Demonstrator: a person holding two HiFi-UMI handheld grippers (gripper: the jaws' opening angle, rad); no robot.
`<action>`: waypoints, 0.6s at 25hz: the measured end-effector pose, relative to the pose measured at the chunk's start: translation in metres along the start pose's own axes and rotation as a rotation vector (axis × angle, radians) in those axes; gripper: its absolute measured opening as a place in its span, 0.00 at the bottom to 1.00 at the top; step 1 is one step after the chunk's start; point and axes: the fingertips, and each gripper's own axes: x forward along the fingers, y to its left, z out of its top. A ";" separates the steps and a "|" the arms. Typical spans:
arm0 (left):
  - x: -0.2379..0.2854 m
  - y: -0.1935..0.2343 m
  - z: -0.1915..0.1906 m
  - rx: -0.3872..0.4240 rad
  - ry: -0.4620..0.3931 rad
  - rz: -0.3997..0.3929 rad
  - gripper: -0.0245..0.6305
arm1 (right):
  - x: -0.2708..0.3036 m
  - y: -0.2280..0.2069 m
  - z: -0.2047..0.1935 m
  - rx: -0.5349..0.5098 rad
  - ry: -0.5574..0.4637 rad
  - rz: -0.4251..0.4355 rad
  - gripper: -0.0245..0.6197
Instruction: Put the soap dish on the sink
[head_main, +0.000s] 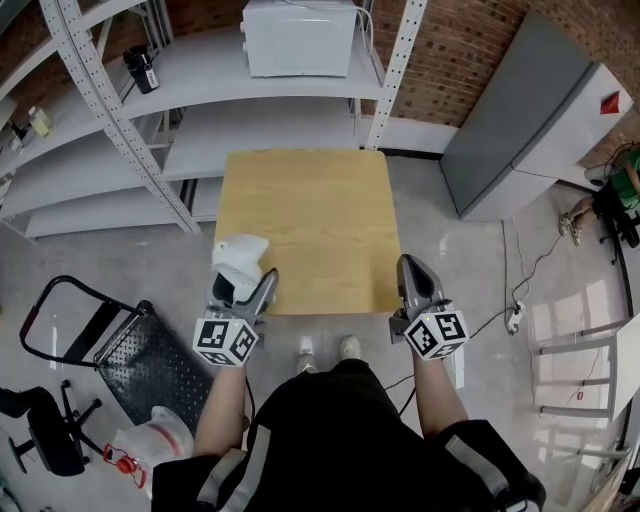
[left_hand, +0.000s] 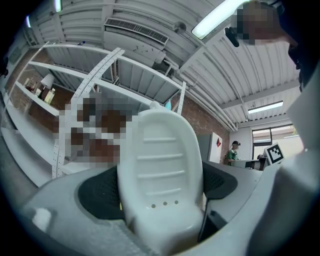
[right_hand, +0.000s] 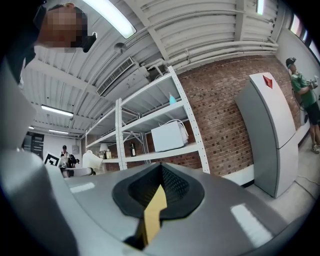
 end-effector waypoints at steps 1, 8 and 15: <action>0.003 -0.001 -0.002 -0.004 0.004 -0.004 0.73 | 0.001 -0.003 0.001 -0.001 0.000 -0.004 0.05; 0.027 0.008 -0.025 -0.012 0.069 0.028 0.73 | 0.022 -0.016 -0.007 0.007 0.032 0.004 0.05; 0.056 0.013 -0.067 -0.021 0.205 0.069 0.73 | 0.047 -0.042 -0.040 0.021 0.119 0.010 0.05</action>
